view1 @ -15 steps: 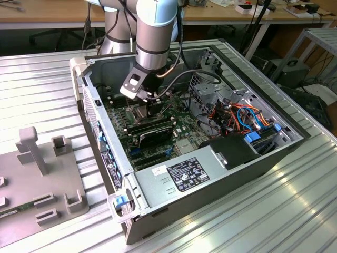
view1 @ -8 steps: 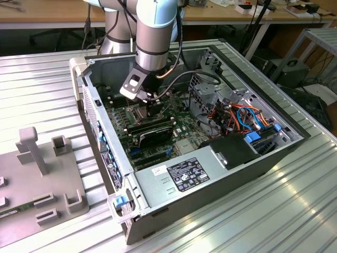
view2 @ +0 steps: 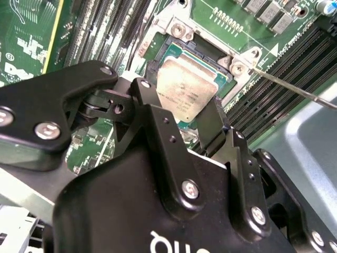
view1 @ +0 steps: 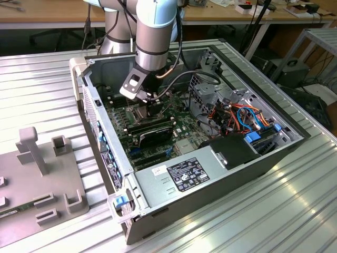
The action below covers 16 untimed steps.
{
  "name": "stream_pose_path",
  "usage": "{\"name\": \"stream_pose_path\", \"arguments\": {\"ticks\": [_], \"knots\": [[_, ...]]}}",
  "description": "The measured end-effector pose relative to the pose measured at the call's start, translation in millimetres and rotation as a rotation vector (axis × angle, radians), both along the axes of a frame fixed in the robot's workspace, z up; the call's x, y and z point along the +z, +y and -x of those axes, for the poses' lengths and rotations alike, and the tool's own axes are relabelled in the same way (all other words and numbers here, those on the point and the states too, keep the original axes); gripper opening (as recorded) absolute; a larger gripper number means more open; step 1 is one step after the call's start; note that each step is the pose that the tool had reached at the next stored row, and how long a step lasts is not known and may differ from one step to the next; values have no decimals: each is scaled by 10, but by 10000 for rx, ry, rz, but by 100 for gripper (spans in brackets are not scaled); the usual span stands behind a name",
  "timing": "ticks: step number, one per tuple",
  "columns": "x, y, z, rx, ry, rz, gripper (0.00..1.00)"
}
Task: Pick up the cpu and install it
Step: 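Place the cpu into insertion slot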
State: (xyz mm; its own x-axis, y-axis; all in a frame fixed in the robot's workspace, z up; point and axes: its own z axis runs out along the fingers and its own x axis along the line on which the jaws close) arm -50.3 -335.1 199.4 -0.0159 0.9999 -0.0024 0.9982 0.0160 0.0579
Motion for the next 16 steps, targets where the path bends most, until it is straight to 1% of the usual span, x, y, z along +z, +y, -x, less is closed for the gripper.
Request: {"name": "stream_pose_path", "arguments": {"ticks": [4, 16], "knots": [[-17, -1, 1, 0, 3, 3, 55], [-24, 1, -1, -1, -5, -7, 55]]}}
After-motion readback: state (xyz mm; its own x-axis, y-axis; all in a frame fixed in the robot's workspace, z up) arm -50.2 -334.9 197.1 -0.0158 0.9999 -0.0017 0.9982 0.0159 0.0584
